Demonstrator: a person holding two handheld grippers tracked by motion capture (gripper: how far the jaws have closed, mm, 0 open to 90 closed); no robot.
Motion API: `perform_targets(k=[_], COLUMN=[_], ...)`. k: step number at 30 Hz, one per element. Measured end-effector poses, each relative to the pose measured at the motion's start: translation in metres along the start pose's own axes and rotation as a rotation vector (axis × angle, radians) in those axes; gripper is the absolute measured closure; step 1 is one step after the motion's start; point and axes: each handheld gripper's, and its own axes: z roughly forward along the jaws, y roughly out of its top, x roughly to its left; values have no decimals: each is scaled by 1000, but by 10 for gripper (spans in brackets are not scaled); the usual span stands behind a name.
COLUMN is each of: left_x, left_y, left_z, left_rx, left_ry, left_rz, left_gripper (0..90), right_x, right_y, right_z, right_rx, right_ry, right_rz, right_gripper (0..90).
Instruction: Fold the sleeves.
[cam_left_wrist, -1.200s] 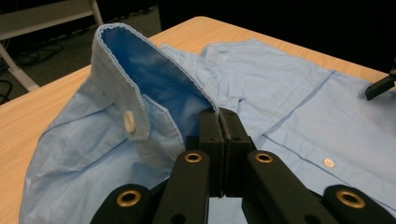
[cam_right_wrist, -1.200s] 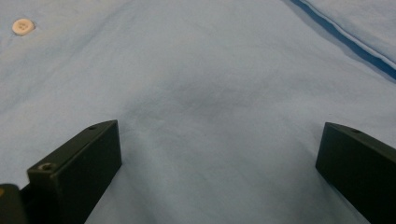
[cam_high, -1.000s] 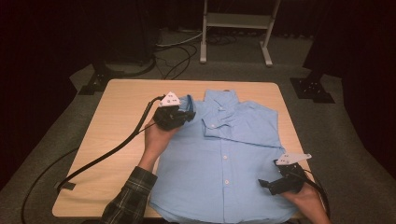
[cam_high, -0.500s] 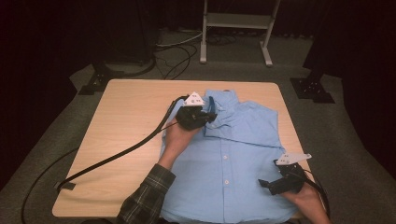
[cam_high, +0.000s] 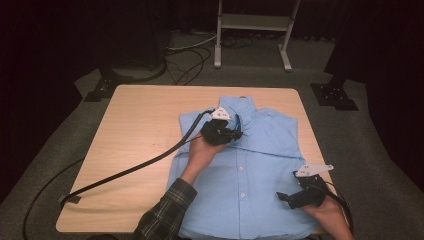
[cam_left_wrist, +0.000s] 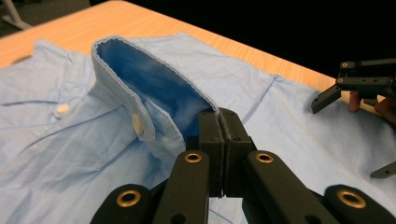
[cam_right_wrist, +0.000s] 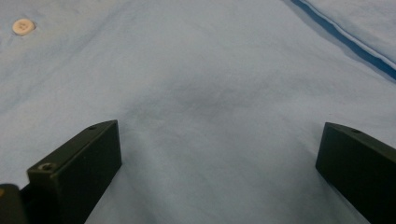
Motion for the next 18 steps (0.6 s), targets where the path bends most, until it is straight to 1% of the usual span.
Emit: perform_targets(k=[2, 4, 6, 7, 8, 9, 10, 13, 15, 16, 17, 18], left_x=[2, 2, 2, 2, 2, 1, 2, 1, 0, 0, 0, -2], left_y=[-2, -3, -4, -4, -4, -5, -5, -5, -4, -4, -4, -3], left_z=[3, 4, 5, 5, 5, 6, 6, 6, 6, 6, 6, 6], left_rx=[6, 5, 4, 6, 5, 2, 4, -18, -31, -31, -37, -55], left_ry=[-5, -3, -7, -7, 0, 8, 4, -2, -10, -10, -19, -45], left_rz=[-10, -10, -14, -12, -6, -4, -6, -7, 2, 2, 7, 21], left_gripper=[891, 888, 782, 743, 702, 627, 551, 343, 290, 279, 279, 245], right_x=[0, 0, 0, 0, 0, 0, 0, 0, 0, 0, 0, 0], right_y=[0, 0, 0, 0, 0, 0, 0, 0, 0, 0, 0, 0], right_z=[0, 0, 0, 0, 0, 0, 0, 0, 0, 0, 0, 0], right_rx=[0, 0, 0, 0, 0, 0, 0, 0, 0, 0, 1, 1], right_ry=[0, 0, 0, 0, 0, 0, 0, 0, 0, 0, 0, 0], right_rz=[0, 1, 1, 1, 1, 1, 1, 1, 1, 1, 1, 1], right_gripper=[0, 0, 0, 0, 0, 0, 0, 0, 0, 0, 0, 0])
